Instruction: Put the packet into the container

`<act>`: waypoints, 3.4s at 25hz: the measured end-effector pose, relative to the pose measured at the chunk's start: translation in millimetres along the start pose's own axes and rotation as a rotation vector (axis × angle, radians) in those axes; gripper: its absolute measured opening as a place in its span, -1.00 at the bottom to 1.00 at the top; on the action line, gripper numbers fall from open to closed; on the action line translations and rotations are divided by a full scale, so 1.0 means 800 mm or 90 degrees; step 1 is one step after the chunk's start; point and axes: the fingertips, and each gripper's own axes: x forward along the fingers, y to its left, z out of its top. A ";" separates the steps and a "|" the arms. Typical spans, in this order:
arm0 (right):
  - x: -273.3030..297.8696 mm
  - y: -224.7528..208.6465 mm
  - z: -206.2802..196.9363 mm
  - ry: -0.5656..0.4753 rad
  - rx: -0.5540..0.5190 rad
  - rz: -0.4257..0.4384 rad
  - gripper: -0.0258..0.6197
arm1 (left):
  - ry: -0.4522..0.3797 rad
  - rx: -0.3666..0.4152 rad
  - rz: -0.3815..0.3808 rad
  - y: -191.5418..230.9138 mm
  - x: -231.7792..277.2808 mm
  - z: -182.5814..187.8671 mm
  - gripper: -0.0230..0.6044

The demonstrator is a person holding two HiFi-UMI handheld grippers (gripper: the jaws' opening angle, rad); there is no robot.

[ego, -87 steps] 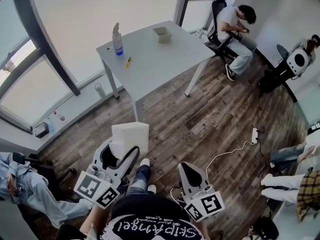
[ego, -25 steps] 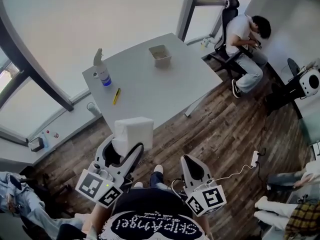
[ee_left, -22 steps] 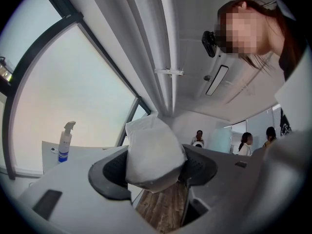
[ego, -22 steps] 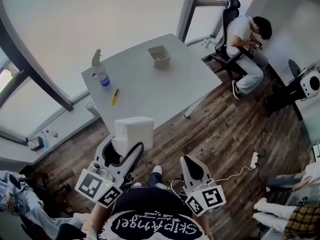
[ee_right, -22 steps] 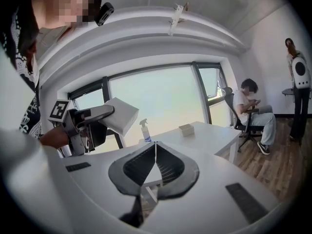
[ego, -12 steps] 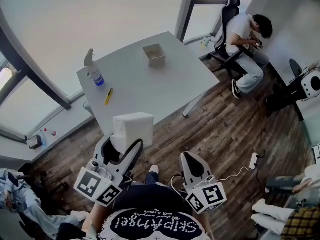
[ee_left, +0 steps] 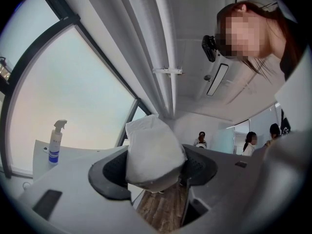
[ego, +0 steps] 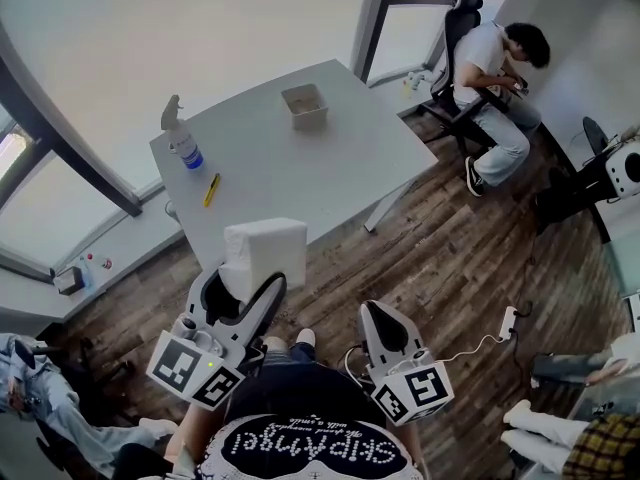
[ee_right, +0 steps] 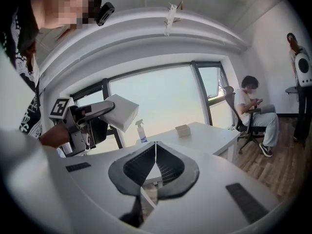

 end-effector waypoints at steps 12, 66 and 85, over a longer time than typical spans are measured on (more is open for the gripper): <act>0.014 -0.009 -0.009 0.023 0.021 0.004 -0.87 | 0.015 -0.007 0.019 0.015 0.012 -0.005 -0.01; 0.260 -0.167 0.095 0.065 0.022 0.015 -0.87 | 0.049 -0.027 0.067 0.192 0.261 0.011 -0.01; 0.274 -0.160 0.099 0.093 0.007 0.106 -0.87 | 0.033 -0.022 0.133 0.183 0.252 0.013 -0.01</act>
